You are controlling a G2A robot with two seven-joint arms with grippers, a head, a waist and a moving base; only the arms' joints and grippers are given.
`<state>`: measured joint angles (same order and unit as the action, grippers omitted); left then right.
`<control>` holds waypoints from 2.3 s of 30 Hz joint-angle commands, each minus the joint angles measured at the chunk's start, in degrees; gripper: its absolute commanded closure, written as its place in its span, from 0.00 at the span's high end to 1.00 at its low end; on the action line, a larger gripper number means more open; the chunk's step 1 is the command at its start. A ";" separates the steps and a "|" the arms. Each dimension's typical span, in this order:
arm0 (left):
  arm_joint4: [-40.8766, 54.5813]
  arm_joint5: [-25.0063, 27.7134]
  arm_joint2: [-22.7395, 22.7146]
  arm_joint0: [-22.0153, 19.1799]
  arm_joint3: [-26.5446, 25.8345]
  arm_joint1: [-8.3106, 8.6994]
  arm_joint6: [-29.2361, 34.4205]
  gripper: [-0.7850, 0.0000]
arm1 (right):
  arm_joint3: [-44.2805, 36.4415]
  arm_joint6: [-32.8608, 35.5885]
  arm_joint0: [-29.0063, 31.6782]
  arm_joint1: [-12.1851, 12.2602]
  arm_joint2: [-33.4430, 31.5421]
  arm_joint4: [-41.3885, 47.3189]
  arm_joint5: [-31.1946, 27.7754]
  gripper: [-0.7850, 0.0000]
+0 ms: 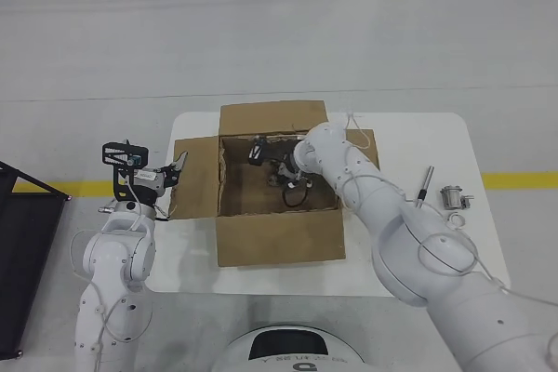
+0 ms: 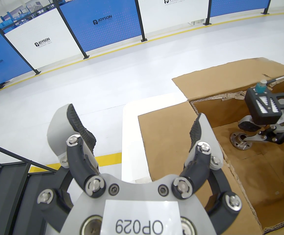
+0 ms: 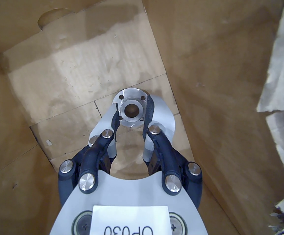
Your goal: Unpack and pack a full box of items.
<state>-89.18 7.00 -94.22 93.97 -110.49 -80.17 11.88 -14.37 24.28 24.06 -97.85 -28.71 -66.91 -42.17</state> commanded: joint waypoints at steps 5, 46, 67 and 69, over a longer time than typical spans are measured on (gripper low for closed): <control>0.00 0.00 0.00 0.00 0.00 0.00 0.00 1.00 | 1.12 0.20 0.12 -0.53 -0.16 0.46 -0.26 0.45; -1.38 -3.61 3.16 -6.51 8.98 0.36 -0.32 1.00 | -10.71 -50.67 1.27 14.94 4.26 -18.39 -15.83 1.00; -7.94 -5.80 6.35 -10.21 18.91 0.72 -0.75 1.00 | -22.12 -66.95 4.69 22.96 0.66 -24.61 -14.17 1.00; -8.34 -5.41 6.95 -10.85 20.04 0.74 -0.18 1.00 | -25.61 -69.67 6.44 25.61 -1.08 -27.45 -11.69 1.00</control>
<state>-97.29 1.37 -87.61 83.49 -91.07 -79.44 11.40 -37.92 -43.83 29.46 -73.85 -28.73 -92.72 -55.56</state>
